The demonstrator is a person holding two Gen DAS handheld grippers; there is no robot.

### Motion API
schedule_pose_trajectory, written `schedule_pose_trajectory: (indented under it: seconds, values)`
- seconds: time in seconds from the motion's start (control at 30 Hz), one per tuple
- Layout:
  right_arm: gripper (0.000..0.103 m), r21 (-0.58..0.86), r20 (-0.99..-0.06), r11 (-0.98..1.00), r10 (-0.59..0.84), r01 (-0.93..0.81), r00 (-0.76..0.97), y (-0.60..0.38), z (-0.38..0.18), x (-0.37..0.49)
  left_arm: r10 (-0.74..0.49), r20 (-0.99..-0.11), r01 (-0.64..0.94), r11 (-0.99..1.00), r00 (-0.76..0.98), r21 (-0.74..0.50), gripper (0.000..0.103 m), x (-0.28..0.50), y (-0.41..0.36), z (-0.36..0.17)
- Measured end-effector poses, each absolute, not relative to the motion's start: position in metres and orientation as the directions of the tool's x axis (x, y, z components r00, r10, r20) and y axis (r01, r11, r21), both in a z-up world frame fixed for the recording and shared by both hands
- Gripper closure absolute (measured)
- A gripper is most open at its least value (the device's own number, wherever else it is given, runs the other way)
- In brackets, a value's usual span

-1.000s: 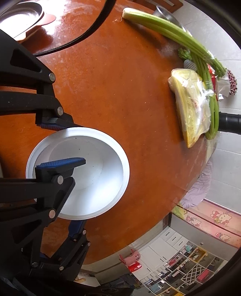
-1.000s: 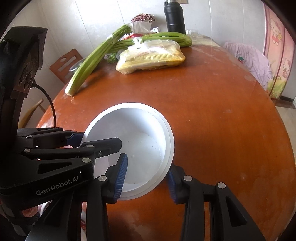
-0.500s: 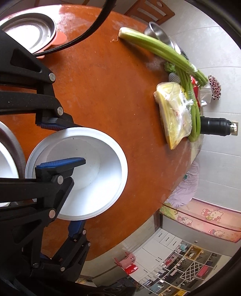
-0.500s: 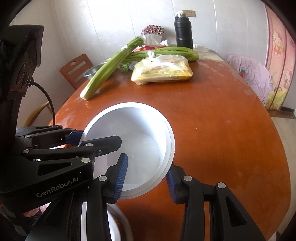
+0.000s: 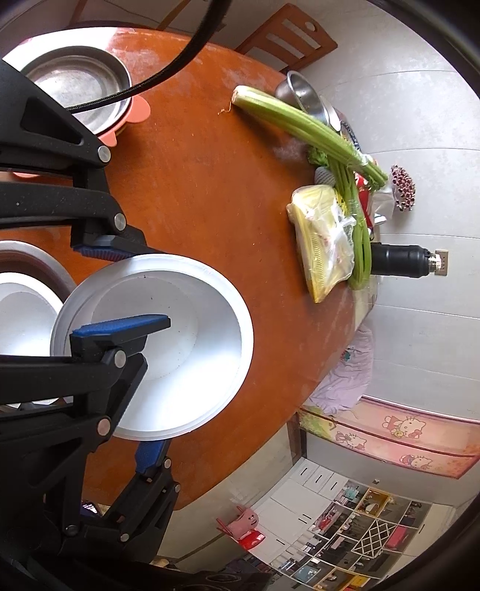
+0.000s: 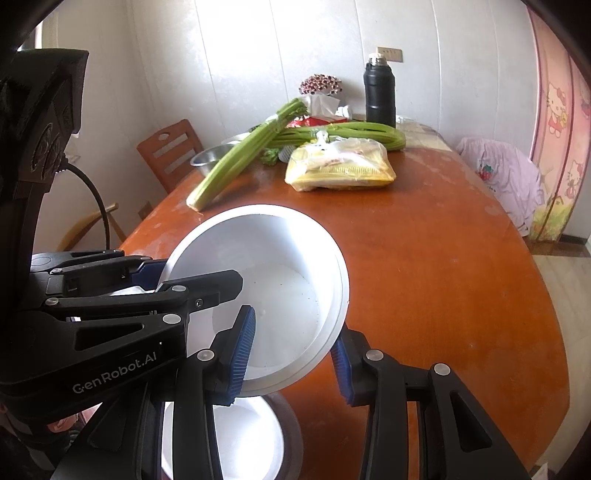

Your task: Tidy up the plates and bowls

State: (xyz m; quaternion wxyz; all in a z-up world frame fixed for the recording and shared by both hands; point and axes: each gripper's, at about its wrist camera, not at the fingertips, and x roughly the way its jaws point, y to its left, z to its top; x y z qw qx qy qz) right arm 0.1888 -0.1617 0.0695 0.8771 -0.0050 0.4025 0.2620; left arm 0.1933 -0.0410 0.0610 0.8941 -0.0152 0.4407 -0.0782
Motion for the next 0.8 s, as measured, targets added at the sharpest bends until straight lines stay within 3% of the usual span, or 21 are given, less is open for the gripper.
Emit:
schedule_pose_trajectory:
  seconds: [0.8]
  values:
    - [0.061,0.165,-0.667,0.853,0.467,-0.496,0.581,-0.160,0.092,0.139,-0.132,-0.747,0.116,0.990,0.652,-0.074,0.077,0.142,-0.041,0.082]
